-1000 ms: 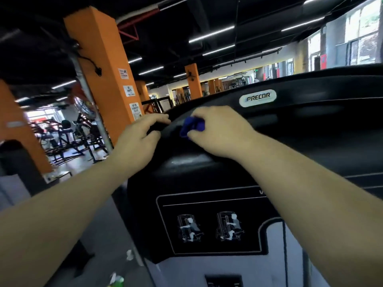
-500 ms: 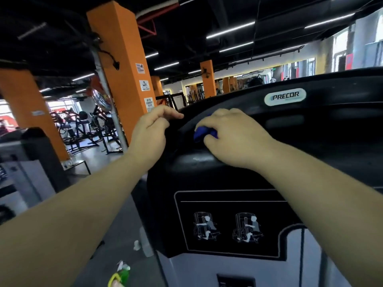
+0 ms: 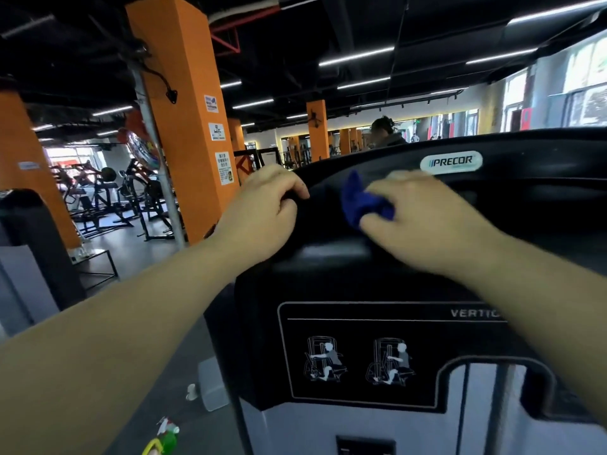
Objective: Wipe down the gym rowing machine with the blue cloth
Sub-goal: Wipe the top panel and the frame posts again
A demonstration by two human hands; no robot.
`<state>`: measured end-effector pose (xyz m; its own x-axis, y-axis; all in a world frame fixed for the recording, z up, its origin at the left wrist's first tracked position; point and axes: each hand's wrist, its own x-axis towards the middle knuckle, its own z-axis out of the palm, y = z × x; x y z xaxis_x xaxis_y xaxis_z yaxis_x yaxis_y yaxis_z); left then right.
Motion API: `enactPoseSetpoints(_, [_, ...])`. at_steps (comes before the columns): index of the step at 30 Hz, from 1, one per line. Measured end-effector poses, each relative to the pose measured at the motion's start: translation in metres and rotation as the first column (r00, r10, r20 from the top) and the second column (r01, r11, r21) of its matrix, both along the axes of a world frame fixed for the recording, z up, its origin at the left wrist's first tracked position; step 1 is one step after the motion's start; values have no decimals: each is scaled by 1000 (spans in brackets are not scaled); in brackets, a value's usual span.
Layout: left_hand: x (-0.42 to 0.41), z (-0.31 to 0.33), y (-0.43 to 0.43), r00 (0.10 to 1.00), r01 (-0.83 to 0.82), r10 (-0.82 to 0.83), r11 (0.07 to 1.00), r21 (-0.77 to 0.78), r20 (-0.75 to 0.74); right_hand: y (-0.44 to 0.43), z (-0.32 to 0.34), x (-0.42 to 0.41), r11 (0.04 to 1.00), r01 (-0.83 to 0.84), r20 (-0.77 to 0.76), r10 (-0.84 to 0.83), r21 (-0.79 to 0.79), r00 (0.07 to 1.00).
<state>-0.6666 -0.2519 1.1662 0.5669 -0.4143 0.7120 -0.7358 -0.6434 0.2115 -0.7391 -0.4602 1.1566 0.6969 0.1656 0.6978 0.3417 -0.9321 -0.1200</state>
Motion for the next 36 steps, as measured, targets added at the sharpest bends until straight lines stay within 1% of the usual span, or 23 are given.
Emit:
enactPoseSetpoints(2, [-8,4,-10,994,17,-34,987,161,102,-45,13,6,934,343,-87,-335,97,938])
enactPoseSetpoints(3, [-12,7,-19,990,32,-60,975,218,125,-56,15,6,894,431,-121,-417,121,901])
enactPoseSetpoints(5, [-17,13,-43,993,65,-88,964,259,78,-55,10,4,913,397,-119,-385,97,915])
enactPoseSetpoints(8, [-21,20,-84,993,115,-109,978,172,-47,-46,-4,-27,977,193,-62,-188,95,980])
enactPoseSetpoints(10, [-23,20,-110,987,158,-152,975,157,-50,-78,-6,-46,941,311,-52,-307,134,950])
enactPoseSetpoints(11, [-26,18,-122,982,189,-184,966,177,-43,-104,-4,-51,883,441,-62,-436,162,898])
enactPoseSetpoints(13, [-34,14,-147,969,243,-244,941,237,-25,-148,0,-56,666,717,-100,-714,205,693])
enactPoseSetpoints(14, [-38,13,-160,963,263,-268,928,265,-19,-158,1,-55,595,781,-105,-779,187,618])
enactPoseSetpoints(15, [-42,13,-174,959,277,-285,915,294,-16,-164,0,-53,590,792,-94,-789,154,607])
enactPoseSetpoints(17, [-49,12,-198,957,271,-289,894,357,-2,-163,-7,-56,695,713,-48,-712,96,701])
enactPoseSetpoints(19, [-52,12,-215,957,261,-289,889,377,19,-164,-16,-77,801,578,16,-587,156,809])
enactPoseSetpoints(20, [-53,12,-221,956,269,-292,890,369,8,-170,-19,-92,807,555,19,-570,204,822])
enactPoseSetpoints(21, [-53,11,-225,954,284,-299,889,358,-13,-181,-22,-106,775,581,-4,-599,248,801])
enactPoseSetpoints(23, [-52,9,-228,947,312,-317,885,345,-44,-201,-21,-124,642,721,-46,-738,261,673])
enactPoseSetpoints(25, [-49,10,-225,939,342,-337,883,321,-73,-204,-10,-114,515,837,-115,-834,188,539])
enactPoseSetpoints(26, [-48,11,-222,935,354,-342,882,310,-95,-198,-2,-102,498,859,-147,-846,122,512])
enactPoseSetpoints(28, [-43,16,-211,941,339,-321,887,314,-107,-173,14,-71,569,820,-187,-801,60,569])
enactPoseSetpoints(31, [-30,23,-184,973,230,-219,911,344,-70,-133,24,-34,830,551,-254,-517,84,818])
enactPoseSetpoints(32, [-26,25,-173,981,194,-181,916,351,-69,-124,26,-34,886,450,-285,-405,112,869])
enactPoseSetpoints(33, [-22,27,-162,987,163,-148,919,360,-68,-123,27,-37,911,391,-312,-338,127,888])
enactPoseSetpoints(34, [-19,29,-150,991,132,-117,918,373,-62,-128,28,-40,909,405,-323,-356,98,877])
enactPoseSetpoints(35, [-16,29,-137,995,104,-93,916,387,-49,-138,30,-41,871,488,-323,-447,56,834])
enactPoseSetpoints(36, [-12,30,-126,997,81,-75,915,396,-30,-149,33,-41,784,620,-306,-588,10,749])
